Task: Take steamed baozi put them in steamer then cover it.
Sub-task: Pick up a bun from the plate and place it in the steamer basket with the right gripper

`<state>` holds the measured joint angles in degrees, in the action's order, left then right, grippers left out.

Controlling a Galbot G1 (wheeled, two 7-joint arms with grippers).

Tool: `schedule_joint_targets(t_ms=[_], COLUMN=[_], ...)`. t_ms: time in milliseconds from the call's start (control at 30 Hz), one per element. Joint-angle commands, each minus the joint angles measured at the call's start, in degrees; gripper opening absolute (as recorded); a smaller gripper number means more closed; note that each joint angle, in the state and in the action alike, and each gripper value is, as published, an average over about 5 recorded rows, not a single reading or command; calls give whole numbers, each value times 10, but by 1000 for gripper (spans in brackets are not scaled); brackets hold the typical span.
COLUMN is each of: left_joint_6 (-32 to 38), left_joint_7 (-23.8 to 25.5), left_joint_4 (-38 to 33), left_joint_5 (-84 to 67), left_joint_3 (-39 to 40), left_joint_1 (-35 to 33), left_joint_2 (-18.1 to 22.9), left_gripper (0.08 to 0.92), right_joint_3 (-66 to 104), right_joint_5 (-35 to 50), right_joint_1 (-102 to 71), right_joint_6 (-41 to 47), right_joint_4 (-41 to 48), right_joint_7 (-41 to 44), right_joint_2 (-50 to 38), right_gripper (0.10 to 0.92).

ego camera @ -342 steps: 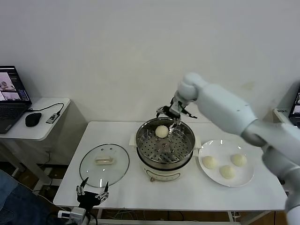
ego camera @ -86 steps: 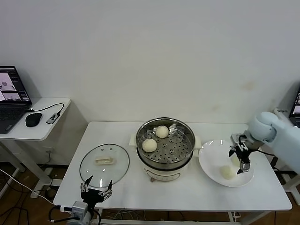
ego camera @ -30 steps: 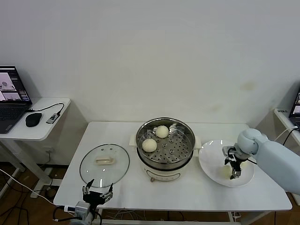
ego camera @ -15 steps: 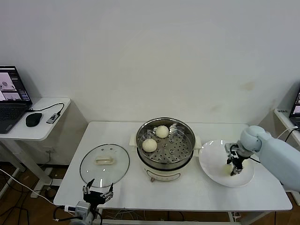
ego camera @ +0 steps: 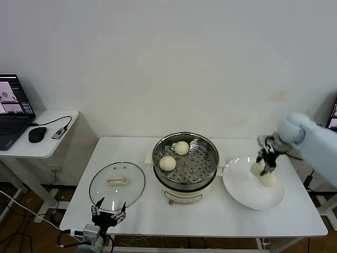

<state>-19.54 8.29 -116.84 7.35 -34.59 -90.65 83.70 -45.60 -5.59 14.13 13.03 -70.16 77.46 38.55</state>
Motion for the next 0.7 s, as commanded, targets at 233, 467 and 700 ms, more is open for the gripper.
schedule_joint_targets(t_ms=[233,467,700], left_joint_6=[3,3,4], left_joint_7=[-2,-3,-5], left_joint_4=[-23,-28,-31], left_joint_5=[-1,-3,-2], left_joint_3=[-8,-16,-19], left_joint_1=[-5,-10,-14], left_joint_2=[2,6,12], left_gripper=[823,823,823], right_joint_3=[-88,-87,-80], right_joint_5=[176,122,36], right_joint_1=[192,183,128], right_joint_6=[-274,-436,-536], right_joint_4=[116,83,55], right_joint_7=[60,50,33], right_joint_2=[171,216,241], right_gripper=[560,560,560])
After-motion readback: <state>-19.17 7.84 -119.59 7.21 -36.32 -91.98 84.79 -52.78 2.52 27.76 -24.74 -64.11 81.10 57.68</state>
